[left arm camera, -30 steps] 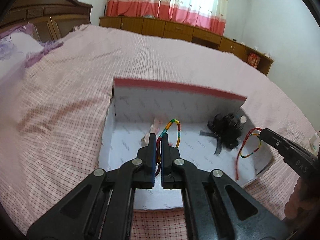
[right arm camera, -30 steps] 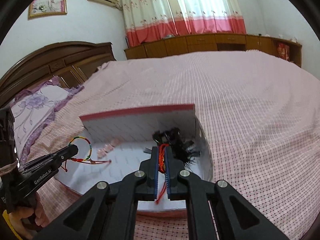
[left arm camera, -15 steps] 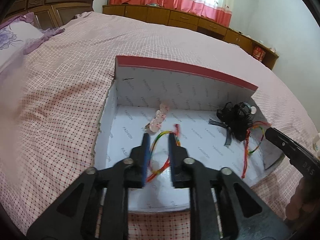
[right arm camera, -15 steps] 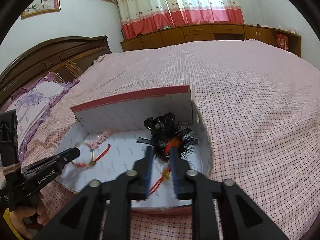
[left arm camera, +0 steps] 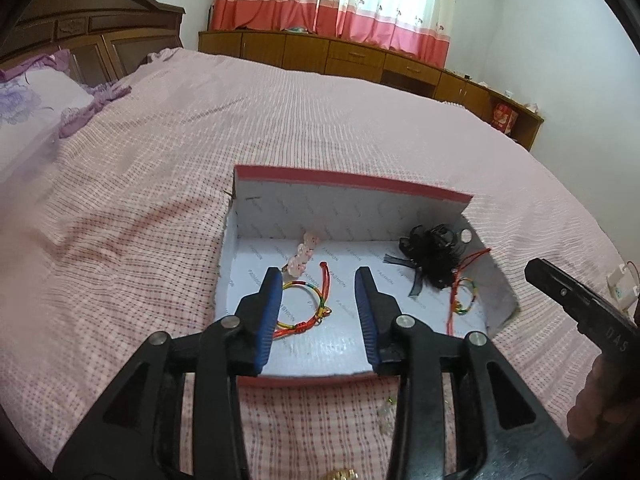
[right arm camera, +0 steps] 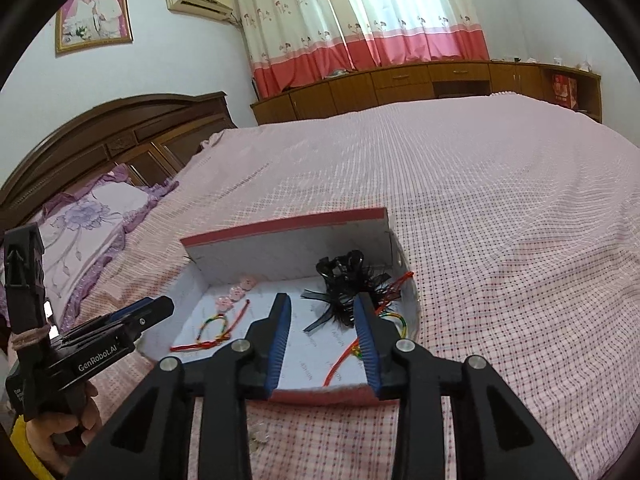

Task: Organize jewelry
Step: 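Carry both strings into the shoebox and open both tools to drop them, then withdraw both tools from the shoebox toward the gold pendants, then grasp a gold chain pendant with the left tool while the right tool grasps a gold pearl pendant, then carry both pendants into the shoebox and open both tools to release them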

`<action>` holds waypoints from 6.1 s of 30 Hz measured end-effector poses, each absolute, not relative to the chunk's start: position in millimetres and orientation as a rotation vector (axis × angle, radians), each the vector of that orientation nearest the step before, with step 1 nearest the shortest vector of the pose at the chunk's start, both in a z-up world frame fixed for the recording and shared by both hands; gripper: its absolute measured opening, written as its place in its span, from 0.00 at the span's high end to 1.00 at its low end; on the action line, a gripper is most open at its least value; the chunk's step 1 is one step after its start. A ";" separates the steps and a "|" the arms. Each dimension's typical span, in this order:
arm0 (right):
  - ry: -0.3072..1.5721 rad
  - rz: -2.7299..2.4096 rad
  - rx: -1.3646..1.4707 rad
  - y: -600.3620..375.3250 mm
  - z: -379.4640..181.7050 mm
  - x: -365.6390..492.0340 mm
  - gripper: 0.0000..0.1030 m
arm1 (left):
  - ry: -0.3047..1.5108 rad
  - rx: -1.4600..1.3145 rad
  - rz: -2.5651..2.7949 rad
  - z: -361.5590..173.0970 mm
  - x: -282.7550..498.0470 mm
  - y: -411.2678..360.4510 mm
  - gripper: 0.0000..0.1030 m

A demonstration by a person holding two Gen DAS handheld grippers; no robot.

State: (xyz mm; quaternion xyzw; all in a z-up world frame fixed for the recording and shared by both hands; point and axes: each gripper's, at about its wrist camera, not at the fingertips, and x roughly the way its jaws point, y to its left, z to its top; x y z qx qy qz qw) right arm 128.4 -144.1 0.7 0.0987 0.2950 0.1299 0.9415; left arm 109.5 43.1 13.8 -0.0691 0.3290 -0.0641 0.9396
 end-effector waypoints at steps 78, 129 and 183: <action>0.895 0.297 0.121 -93.9 -83.1 25.7 0.51 | 0.982 -0.117 -0.107 -70.8 -26.0 78.0 0.94; 0.550 0.359 0.139 -111.6 23.0 26.8 0.79 | 0.576 -0.102 -0.211 47.7 16.9 34.4 0.94; 0.637 0.193 0.104 -131.5 -42.8 182.4 0.62 | 0.607 -0.137 -0.097 -22.4 156.0 34.2 0.69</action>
